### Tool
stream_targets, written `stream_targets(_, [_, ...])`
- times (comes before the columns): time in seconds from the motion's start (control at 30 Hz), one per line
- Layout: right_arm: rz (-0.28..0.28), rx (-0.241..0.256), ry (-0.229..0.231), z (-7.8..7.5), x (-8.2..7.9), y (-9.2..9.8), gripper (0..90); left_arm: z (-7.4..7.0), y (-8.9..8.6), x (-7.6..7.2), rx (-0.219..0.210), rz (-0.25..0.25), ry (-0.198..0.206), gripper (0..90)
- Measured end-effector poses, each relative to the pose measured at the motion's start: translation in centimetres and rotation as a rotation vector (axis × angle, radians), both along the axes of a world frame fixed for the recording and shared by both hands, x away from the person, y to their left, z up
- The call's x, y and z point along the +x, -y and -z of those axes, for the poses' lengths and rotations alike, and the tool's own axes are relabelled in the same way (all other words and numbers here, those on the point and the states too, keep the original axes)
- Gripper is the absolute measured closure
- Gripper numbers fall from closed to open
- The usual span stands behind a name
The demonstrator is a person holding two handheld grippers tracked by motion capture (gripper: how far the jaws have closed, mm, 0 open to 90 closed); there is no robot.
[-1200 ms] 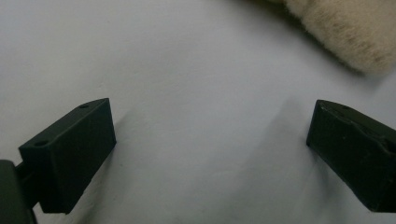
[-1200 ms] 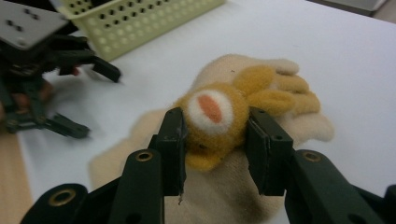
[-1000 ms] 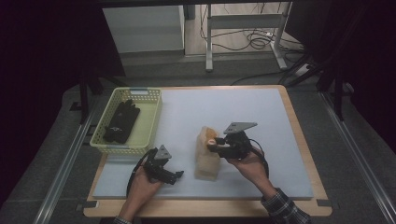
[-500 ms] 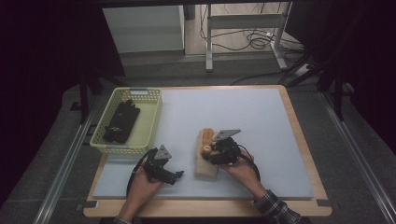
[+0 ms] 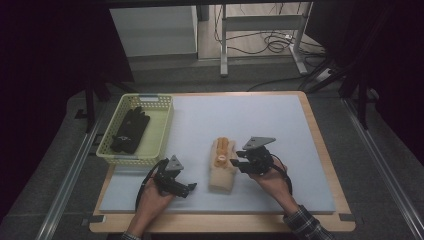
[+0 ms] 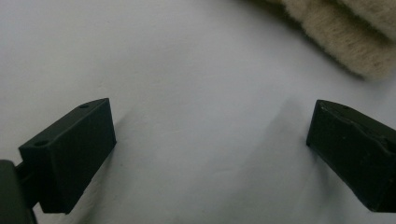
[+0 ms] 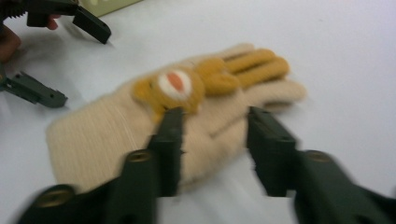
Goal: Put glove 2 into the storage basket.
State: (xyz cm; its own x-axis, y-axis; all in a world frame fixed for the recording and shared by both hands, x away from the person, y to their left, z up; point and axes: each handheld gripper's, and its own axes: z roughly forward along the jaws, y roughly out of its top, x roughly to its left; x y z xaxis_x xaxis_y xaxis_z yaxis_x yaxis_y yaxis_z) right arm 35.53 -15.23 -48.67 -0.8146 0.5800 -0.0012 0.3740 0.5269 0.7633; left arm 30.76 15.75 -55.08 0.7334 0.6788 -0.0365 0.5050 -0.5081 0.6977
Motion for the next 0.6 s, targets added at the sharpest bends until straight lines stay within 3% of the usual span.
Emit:
stream_targets(0.1, [0.0, 0.001, -0.021, 0.4, -0.2, 0.6, 73.5, 0.0, 0.0, 0.0, 0.0, 0.0, 0.0, 1.3])
stream_targets(0.2, [-0.023, -0.021, -0.051, 1.8, -1.0, 1.3, 81.4, 0.0, 0.0, 0.0, 0.0, 0.0, 0.0, 1.3])
stream_targets(0.4, [-0.052, -0.024, -0.082, 3.1, -2.0, 1.3, 85.3, 0.0, 0.0, 0.0, 0.0, 0.0, 0.0, 1.3])
stream_targets(0.6, [-0.089, -0.05, -0.094, 4.0, -2.2, -0.1, 85.3, 0.0, 0.0, 0.0, 0.0, 0.0, 0.0, 1.3])
